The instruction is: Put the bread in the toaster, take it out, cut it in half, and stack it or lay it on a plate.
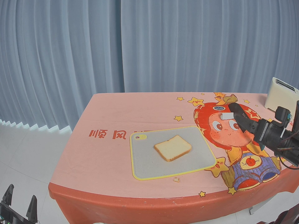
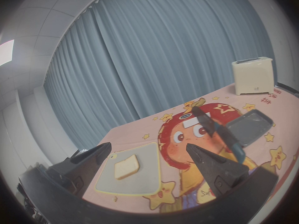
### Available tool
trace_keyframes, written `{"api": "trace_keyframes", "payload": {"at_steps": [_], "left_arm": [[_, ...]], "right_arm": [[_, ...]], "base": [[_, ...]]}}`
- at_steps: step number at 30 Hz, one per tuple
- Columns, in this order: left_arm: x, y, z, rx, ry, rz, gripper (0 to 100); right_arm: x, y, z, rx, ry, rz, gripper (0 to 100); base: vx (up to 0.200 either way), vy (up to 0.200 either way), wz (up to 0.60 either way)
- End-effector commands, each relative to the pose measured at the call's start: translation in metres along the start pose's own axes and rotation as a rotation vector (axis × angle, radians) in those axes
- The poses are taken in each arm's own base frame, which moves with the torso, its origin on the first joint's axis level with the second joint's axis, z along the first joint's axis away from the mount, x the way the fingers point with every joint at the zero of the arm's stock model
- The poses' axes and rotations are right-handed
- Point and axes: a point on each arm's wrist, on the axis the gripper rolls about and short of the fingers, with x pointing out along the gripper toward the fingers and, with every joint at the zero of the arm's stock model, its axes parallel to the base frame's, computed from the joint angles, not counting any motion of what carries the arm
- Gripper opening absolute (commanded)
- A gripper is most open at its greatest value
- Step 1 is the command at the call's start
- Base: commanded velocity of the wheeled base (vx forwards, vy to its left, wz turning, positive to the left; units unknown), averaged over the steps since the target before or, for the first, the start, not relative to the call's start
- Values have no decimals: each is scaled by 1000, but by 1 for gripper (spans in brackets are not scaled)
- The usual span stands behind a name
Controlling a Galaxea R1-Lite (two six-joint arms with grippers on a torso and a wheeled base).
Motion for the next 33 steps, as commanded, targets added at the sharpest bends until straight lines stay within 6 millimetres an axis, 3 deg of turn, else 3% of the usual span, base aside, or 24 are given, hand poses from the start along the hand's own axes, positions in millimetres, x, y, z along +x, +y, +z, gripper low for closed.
{"api": "trace_keyframes", "payload": {"at_steps": [1,5,8,13,21,28,33], "left_arm": [[1,0,-5,0,13,1,100],[1,0,-5,-1,13,1,100],[1,0,-5,-1,13,1,100],[1,0,-5,-1,13,1,100],[1,0,-5,0,13,1,100],[1,0,-5,-1,13,1,100],[1,0,-5,-1,14,1,100]], "right_arm": [[-31,-17,4,24,-84,-32,100],[-36,-29,3,39,-106,-88,100],[-39,-41,12,45,-188,-143,100],[-46,-67,6,-168,-222,-189,100],[-45,-70,14,-188,-260,-191,100],[-28,-81,16,-181,-205,-254,100],[-14,-86,6,-202,-119,-256,100]], "base": [[0,0,0],[0,0,0],[0,0,0],[0,0,0],[0,0,0],[0,0,0],[0,0,0]]}}
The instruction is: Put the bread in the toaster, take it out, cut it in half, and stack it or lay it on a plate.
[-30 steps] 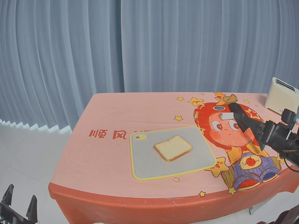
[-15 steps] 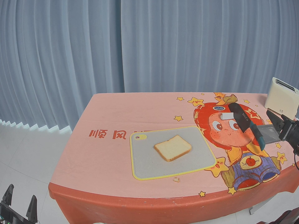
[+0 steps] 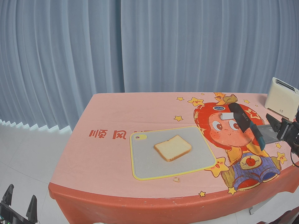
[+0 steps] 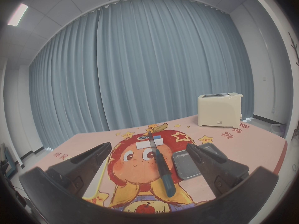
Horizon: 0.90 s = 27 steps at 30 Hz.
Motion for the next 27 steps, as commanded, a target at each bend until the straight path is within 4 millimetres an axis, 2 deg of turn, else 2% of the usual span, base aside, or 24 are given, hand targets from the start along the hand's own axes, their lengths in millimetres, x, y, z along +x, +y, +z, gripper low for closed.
{"api": "trace_keyframes", "payload": {"at_steps": [1,5,15,18,24,27], "left_arm": [[1,0,-5,1,15,1,100],[1,0,-5,0,13,1,100],[1,0,-5,0,15,1,100],[1,0,-5,0,15,3,100],[1,0,-5,0,13,4,100],[1,0,-5,1,13,4,100]], "right_arm": [[14,4,-13,-34,87,22,100],[17,18,-16,-44,107,84,100],[31,25,-16,5,125,103,100],[30,32,-16,18,126,134,100],[32,33,-16,20,134,135,100],[34,34,-16,20,137,134,100]], "base": [[0,0,0],[0,0,0],[0,0,0],[0,0,0],[0,0,0],[0,-200,0]]}}
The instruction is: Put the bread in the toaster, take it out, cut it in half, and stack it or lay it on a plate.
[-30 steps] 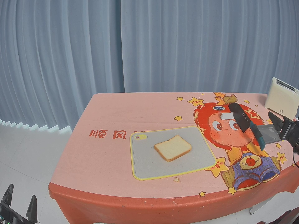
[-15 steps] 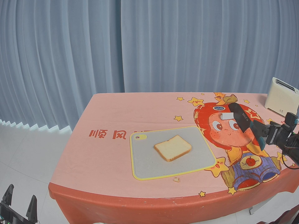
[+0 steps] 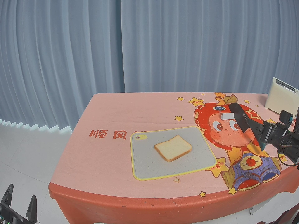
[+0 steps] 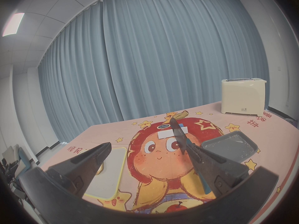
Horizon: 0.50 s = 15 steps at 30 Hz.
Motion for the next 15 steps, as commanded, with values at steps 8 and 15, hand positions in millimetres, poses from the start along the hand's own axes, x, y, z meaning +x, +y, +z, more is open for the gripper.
{"api": "trace_keyframes", "payload": {"at_steps": [8,15], "left_arm": [[1,0,-5,2,15,2,100],[1,0,-5,2,13,1,100]], "right_arm": [[8,3,-4,-6,28,10,100],[10,7,-7,-9,39,28,100]], "base": [[0,-200,0],[0,-200,0]]}}
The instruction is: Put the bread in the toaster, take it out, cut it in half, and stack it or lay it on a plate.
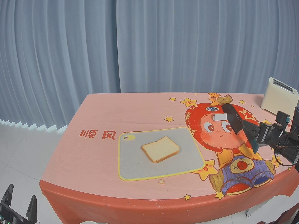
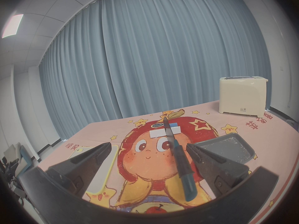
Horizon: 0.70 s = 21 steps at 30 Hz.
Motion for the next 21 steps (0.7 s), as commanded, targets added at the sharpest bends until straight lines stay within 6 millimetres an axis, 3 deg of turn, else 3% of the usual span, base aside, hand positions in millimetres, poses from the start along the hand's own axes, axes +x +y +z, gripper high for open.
{"api": "trace_keyframes", "payload": {"at_steps": [1,6,21], "left_arm": [[1,0,-5,1,14,0,100],[1,0,-5,1,13,-1,100],[1,0,-5,1,13,-1,100]], "right_arm": [[2,2,-2,-3,12,11,100],[3,7,-4,-9,20,31,100],[7,14,8,-9,-24,32,100]], "base": [[0,-200,0],[0,-200,0],[0,0,0]]}}
